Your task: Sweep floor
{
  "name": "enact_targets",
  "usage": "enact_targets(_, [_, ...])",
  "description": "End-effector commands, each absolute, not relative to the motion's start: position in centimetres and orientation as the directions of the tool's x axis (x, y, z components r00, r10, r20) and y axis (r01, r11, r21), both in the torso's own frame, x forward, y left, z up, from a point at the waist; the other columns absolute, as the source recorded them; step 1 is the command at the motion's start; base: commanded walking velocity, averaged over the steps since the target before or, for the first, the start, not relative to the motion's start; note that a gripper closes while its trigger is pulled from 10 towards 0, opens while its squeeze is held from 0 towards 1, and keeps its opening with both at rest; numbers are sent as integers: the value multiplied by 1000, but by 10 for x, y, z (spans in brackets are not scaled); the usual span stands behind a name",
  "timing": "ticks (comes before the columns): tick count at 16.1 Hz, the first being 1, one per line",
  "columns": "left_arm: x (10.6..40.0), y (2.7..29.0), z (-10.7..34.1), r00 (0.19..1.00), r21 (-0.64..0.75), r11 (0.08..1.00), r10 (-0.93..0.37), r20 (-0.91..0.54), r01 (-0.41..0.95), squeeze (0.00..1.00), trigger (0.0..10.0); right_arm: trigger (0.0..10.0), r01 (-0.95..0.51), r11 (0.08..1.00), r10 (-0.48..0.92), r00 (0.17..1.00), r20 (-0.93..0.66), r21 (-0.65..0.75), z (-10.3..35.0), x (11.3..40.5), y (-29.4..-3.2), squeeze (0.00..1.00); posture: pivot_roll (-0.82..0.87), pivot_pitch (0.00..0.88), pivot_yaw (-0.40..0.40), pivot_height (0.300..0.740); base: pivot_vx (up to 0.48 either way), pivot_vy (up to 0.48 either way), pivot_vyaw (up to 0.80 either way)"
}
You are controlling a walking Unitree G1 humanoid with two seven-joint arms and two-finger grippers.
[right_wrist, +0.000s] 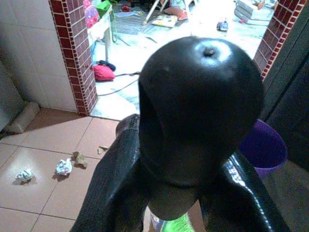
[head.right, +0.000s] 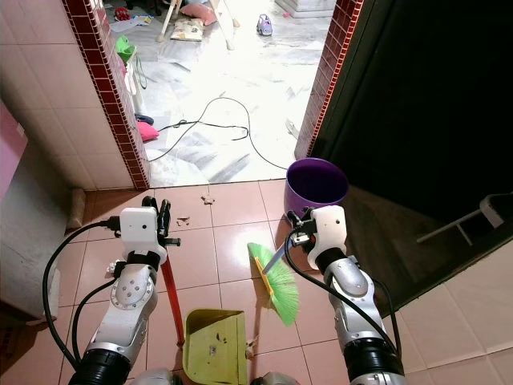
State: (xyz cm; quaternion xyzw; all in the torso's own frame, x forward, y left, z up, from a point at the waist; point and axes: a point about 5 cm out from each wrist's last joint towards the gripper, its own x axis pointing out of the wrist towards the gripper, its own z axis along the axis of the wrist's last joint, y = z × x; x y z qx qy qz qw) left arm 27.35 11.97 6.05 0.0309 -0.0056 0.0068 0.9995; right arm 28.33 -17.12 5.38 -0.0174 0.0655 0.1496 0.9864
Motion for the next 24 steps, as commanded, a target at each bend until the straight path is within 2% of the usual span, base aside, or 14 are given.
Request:
enact_targets(1, [262, 116, 34, 991, 65, 998, 5, -136, 3, 0, 10000, 10000, -293, 956, 284, 936, -207, -12, 42, 277, -176, 0, -120, 41, -96, 740, 0, 0, 0])
enact_targets(17, [277, 132, 40, 993, 103, 993, 59, -102, -48, 0, 10000, 10000, -257, 966, 256, 948, -190, 20, 40, 288, -165, 0, -83, 0, -57, 740, 0, 0, 0])
enact_targets(24, [291, 145, 46, 995, 146, 989, 27, -94, -13, 0, 10000, 10000, -177, 981, 186, 973, -139, 78, 44, 301, -152, 0, -37, 0, 46, 740, 0, 0, 0])
